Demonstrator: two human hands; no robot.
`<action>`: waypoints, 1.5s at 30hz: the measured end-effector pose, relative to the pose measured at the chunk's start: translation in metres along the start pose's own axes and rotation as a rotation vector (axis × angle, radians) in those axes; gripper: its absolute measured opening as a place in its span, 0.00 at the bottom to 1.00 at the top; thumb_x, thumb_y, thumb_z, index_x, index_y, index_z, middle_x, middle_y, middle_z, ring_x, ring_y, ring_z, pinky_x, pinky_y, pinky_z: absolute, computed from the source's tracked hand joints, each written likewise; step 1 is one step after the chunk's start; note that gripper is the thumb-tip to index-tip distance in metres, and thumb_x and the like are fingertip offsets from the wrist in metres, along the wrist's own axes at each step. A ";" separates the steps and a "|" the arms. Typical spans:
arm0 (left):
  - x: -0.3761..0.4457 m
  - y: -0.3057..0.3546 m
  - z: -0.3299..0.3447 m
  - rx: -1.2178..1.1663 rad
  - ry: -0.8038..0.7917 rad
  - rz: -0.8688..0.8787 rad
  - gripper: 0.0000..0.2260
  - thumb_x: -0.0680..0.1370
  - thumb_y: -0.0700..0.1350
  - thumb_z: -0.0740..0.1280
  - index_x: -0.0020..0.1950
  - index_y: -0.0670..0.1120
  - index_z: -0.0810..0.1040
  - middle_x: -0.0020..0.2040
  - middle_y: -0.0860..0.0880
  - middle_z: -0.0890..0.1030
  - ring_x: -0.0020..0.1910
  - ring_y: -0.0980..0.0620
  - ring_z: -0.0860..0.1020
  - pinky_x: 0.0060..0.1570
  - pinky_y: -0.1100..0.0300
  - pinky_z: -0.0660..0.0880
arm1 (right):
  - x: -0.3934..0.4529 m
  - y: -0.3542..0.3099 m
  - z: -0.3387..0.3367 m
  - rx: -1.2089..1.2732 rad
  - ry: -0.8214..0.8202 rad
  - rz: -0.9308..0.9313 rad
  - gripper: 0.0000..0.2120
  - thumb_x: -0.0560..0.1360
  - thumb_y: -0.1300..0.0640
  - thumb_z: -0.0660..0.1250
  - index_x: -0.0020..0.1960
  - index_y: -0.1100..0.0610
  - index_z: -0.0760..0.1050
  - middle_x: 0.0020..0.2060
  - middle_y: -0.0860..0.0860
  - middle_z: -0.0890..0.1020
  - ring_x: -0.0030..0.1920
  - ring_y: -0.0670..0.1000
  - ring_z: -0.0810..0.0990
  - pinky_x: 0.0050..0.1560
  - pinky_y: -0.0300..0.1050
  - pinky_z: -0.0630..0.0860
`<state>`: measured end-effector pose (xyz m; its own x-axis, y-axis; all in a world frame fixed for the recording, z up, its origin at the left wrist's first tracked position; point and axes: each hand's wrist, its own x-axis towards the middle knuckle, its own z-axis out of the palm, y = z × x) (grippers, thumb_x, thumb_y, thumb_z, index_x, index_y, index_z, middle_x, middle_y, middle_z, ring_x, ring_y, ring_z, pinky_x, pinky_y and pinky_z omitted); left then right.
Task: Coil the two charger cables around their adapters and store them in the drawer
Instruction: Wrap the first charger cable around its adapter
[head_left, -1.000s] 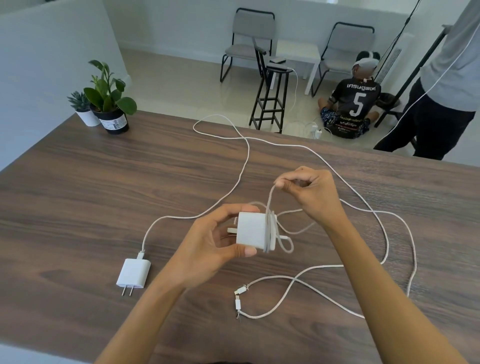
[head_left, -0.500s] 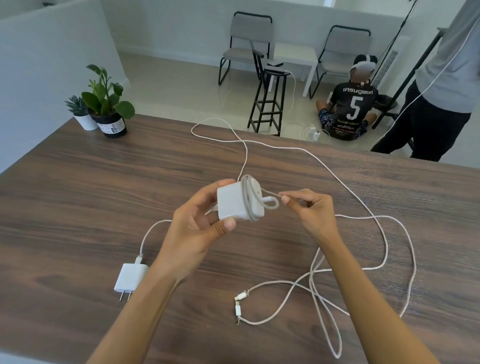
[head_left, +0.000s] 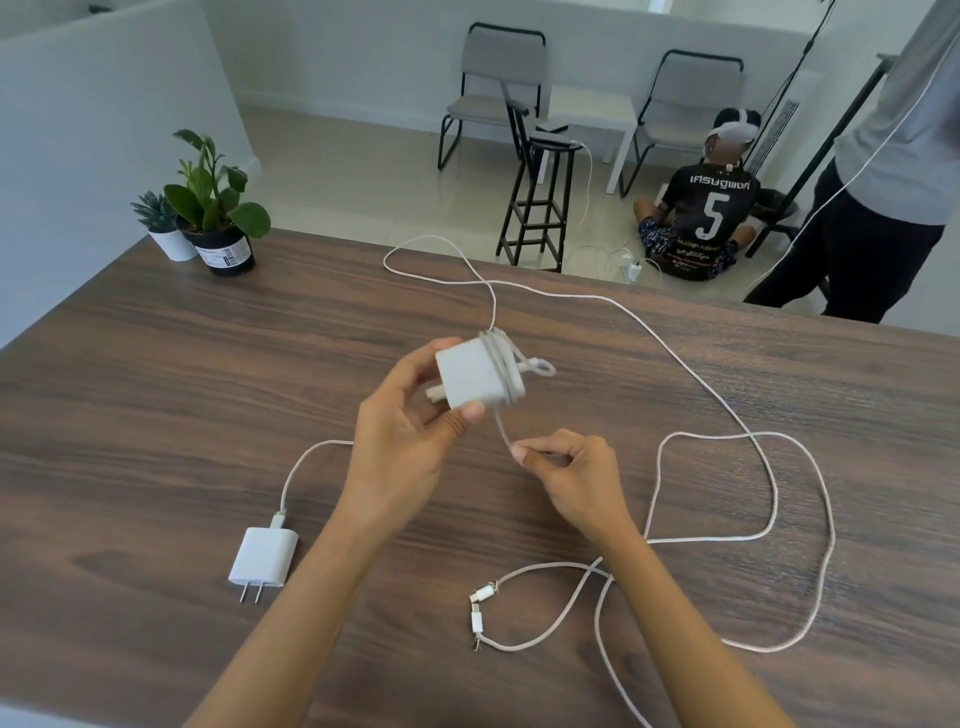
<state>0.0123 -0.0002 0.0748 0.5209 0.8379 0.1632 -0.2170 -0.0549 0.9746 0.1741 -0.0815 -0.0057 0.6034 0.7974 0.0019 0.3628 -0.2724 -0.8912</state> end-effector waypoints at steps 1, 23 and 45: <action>0.005 -0.001 -0.002 0.021 0.044 0.016 0.22 0.71 0.32 0.71 0.64 0.42 0.72 0.54 0.53 0.80 0.50 0.61 0.79 0.45 0.68 0.76 | -0.005 -0.001 0.001 -0.009 0.013 -0.012 0.07 0.68 0.53 0.75 0.38 0.40 0.83 0.34 0.41 0.83 0.41 0.41 0.80 0.45 0.38 0.72; 0.004 -0.056 -0.004 0.393 0.008 0.054 0.27 0.69 0.37 0.75 0.61 0.60 0.72 0.59 0.52 0.74 0.55 0.51 0.78 0.55 0.50 0.77 | -0.028 -0.087 -0.048 -0.156 0.062 -0.412 0.04 0.68 0.59 0.76 0.38 0.50 0.84 0.30 0.42 0.77 0.27 0.42 0.70 0.31 0.29 0.61; -0.038 -0.009 0.001 0.020 -0.327 -0.123 0.25 0.67 0.27 0.72 0.60 0.43 0.75 0.58 0.50 0.80 0.55 0.54 0.79 0.50 0.64 0.75 | 0.031 -0.047 -0.057 0.162 0.033 -0.182 0.06 0.66 0.60 0.75 0.43 0.57 0.84 0.38 0.62 0.83 0.37 0.45 0.78 0.41 0.34 0.73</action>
<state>-0.0049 -0.0322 0.0598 0.7795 0.6211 0.0817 -0.1220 0.0225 0.9923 0.2164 -0.0744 0.0619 0.5627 0.8065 0.1813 0.3508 -0.0343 -0.9358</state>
